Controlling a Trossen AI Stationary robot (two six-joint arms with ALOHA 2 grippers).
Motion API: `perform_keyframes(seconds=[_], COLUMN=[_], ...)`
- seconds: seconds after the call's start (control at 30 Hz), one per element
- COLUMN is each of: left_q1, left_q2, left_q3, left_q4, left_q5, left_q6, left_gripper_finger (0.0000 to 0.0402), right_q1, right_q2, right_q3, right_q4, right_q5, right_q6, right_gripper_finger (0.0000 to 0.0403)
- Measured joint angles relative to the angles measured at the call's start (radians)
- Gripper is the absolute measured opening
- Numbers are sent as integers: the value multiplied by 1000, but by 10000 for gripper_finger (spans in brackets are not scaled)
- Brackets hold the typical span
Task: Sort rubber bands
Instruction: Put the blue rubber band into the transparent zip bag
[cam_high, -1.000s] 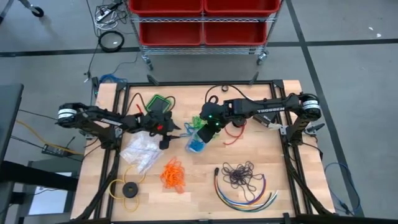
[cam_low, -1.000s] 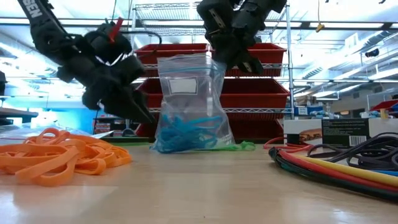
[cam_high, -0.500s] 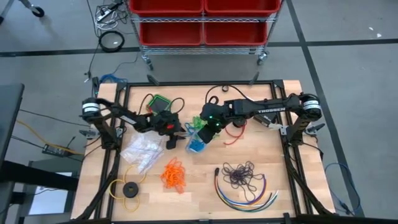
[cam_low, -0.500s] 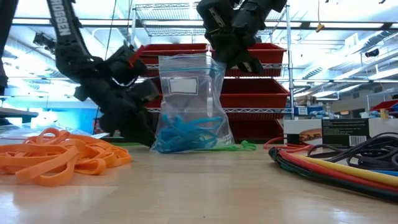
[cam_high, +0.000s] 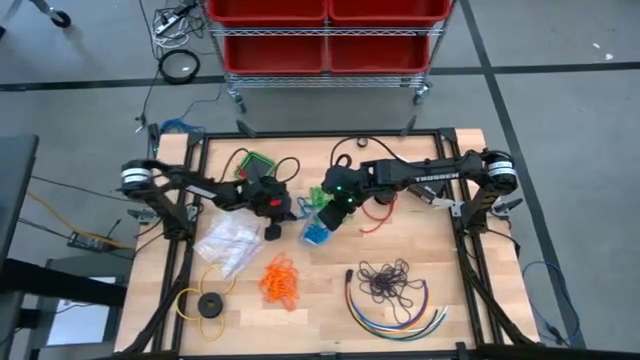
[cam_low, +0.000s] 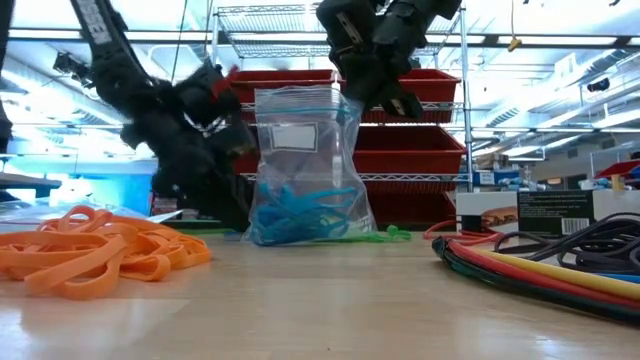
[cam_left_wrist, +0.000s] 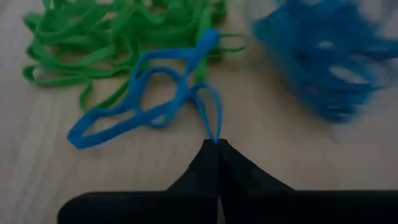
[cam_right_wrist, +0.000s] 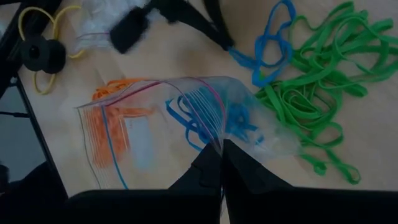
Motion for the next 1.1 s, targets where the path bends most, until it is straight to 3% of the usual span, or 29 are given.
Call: perform_keyframes(seconds=[0.2, 0.37, 0.5, 0.63, 0.83, 1.1], left_q1=[-32, -92, -157, -216, -259, -287], left_q2=[-259, -456, -544, -545, -446, -290], left_q3=[1, 2, 29, 63, 107, 145], left_q4=[-198, -204, -161, -64, 100, 105], left_q5=[1, 13, 27, 27, -17, -20], left_q6=[18, -1, -36, -82, -153, -216], left_gripper_finger=[2, 1, 1, 1, 0, 3], right_q1=[0, 0, 0, 0, 0, 0], right_q2=[0, 0, 0, 0, 0, 0], right_q3=[0, 0, 0, 0, 0, 0], right_q4=[1, 8, 10, 20, 22, 22], right_q5=[0, 0, 0, 1, 4, 7], right_q6=[-1, 3, 5, 6, 6, 1], right_gripper_finger=[0, 0, 0, 0, 0, 0])
